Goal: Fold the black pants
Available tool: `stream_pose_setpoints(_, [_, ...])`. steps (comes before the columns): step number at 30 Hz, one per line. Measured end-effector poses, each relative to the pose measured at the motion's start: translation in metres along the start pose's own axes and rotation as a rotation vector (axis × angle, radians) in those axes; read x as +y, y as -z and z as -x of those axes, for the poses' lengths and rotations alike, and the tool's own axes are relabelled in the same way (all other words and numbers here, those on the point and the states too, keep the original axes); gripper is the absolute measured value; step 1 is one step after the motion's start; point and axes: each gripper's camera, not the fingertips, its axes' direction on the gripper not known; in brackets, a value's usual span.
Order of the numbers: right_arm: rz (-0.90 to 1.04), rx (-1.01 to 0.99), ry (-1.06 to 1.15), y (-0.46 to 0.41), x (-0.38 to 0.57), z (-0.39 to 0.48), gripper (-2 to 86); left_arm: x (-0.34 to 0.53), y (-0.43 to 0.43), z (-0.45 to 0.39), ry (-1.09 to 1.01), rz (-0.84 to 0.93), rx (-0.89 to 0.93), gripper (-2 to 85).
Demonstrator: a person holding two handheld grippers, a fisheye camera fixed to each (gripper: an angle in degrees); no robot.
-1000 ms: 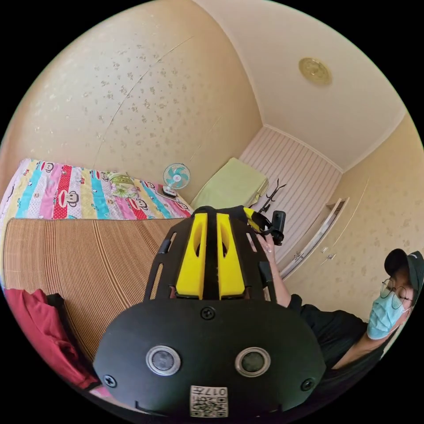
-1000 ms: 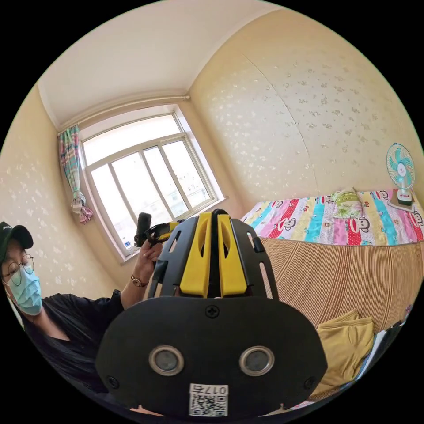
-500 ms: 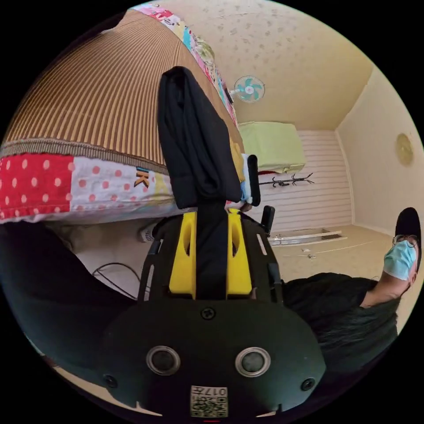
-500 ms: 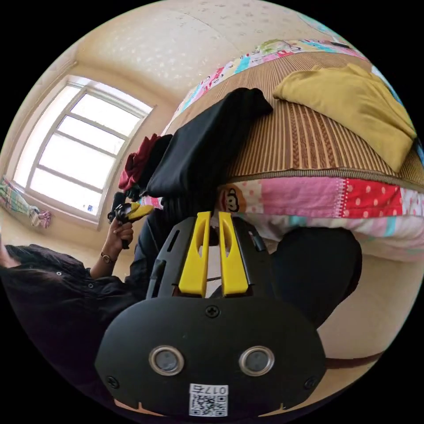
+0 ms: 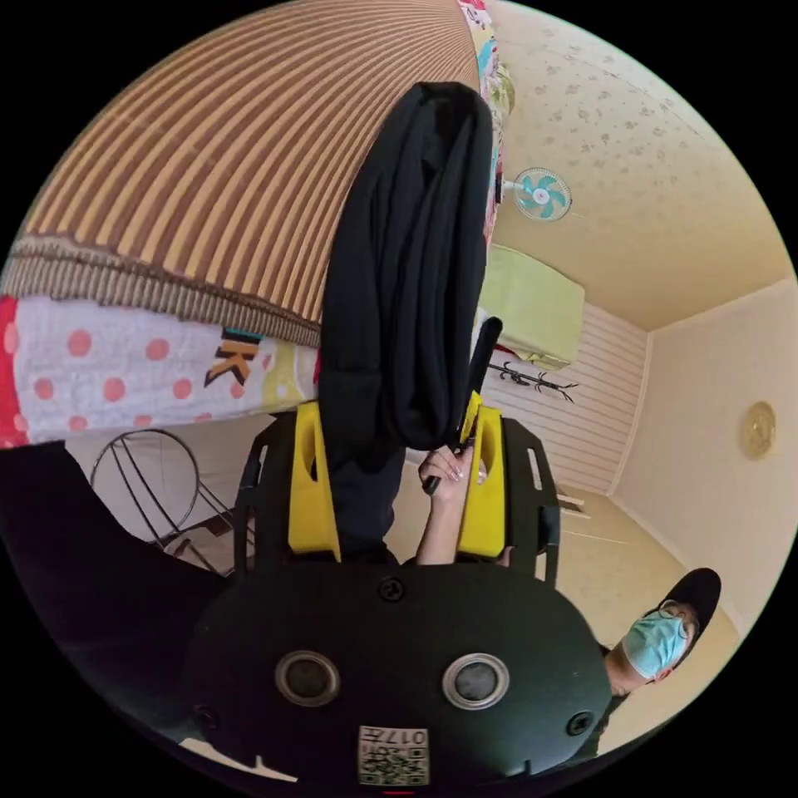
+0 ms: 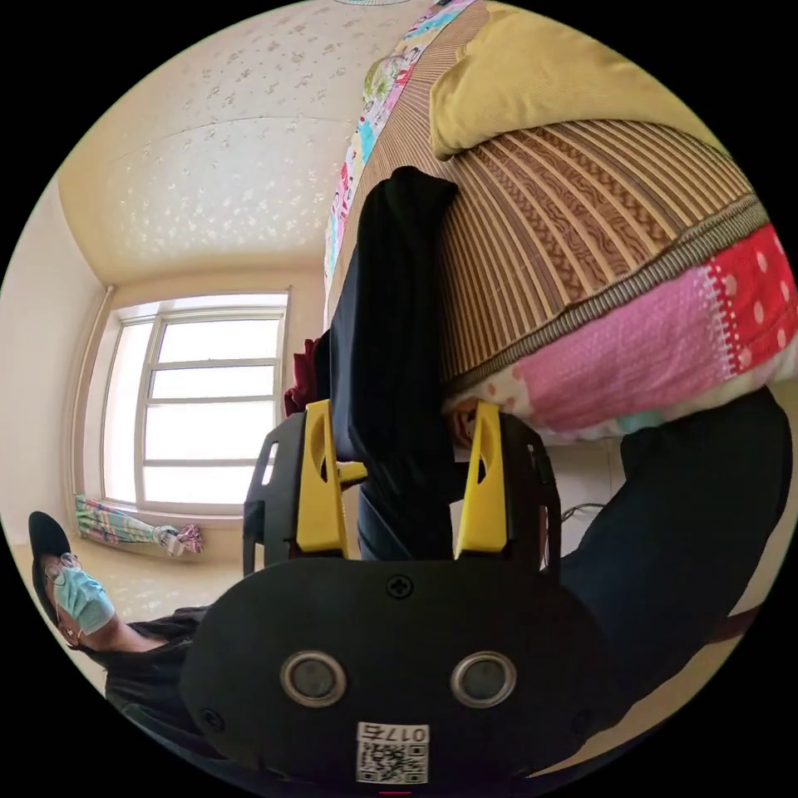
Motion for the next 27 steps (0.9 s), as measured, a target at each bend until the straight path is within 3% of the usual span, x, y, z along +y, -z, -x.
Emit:
stream_pose_setpoints(6, [0.009, -0.092, -0.058, 0.040, 0.005, -0.033, 24.5, 0.020, 0.003, 0.028, 0.014, -0.161, 0.206, 12.0])
stream_pose_setpoints(10, [0.039, -0.058, -0.091, 0.059, 0.016, -0.052, 26.8, 0.054, 0.008, 0.008, -0.075, -0.150, 0.115, 10.6])
stream_pose_setpoints(16, [0.250, -0.393, -0.106, 0.017, 0.021, -0.093, 24.8, 0.120, 0.020, -0.005, -0.120, -0.098, 0.098, 10.5])
stream_pose_setpoints(19, [0.399, -0.734, -0.046, -0.025, 0.042, -0.095, 16.7, 0.159, 0.041, -0.028, -0.193, -0.101, 0.084, 10.5])
stream_pose_setpoints(21, [0.339, -0.876, 0.089, -0.022, 0.070, -0.059, 13.5, 0.182, 0.065, -0.053, -0.289, -0.129, 0.085, 10.6])
stream_pose_setpoints(25, [0.350, -0.823, 0.392, -0.021, 0.081, 0.060, 11.1, 0.248, 0.133, -0.120, -0.583, -0.301, 0.049, 10.9])
stream_pose_setpoints(27, [0.460, -0.843, 0.524, -0.050, 0.075, 0.143, 9.9, 0.279, 0.165, -0.136, -0.689, -0.398, 0.061, 10.3])
